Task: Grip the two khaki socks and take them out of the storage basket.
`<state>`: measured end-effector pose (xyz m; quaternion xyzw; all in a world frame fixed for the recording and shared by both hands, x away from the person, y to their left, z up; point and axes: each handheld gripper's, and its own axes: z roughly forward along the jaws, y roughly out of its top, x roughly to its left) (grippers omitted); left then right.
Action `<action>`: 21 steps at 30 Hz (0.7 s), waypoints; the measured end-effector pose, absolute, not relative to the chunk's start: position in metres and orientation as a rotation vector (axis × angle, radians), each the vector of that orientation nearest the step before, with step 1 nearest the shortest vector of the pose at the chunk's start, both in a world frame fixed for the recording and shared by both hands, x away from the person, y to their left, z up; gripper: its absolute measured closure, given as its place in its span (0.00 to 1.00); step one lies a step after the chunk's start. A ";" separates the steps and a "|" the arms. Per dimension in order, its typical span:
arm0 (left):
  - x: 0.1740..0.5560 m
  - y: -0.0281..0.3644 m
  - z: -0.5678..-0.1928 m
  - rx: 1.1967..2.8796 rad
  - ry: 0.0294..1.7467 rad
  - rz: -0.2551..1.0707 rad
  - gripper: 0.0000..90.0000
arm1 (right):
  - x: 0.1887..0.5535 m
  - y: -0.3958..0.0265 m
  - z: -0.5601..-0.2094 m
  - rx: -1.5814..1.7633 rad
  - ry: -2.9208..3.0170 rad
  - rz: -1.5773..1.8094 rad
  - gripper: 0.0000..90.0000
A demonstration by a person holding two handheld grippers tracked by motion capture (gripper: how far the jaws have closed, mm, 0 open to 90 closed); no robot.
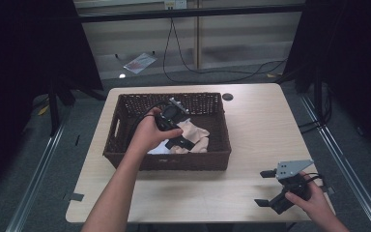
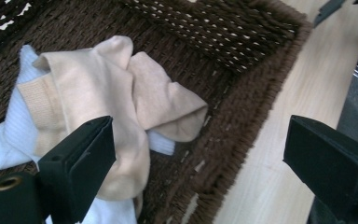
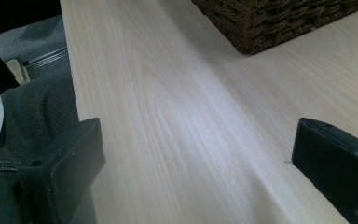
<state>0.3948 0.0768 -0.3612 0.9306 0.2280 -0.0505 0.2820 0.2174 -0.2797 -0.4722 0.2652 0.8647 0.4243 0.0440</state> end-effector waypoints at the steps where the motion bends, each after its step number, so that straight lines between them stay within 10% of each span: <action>1: 0.397 0.077 -0.362 2.495 0.614 -0.122 0.10 | 0.218 -0.280 -0.472 0.808 2.642 1.297 0.02; 21: 0.433 0.079 -0.402 2.485 0.803 -0.096 0.08 | 0.218 -0.280 -0.472 0.804 2.642 1.300 0.02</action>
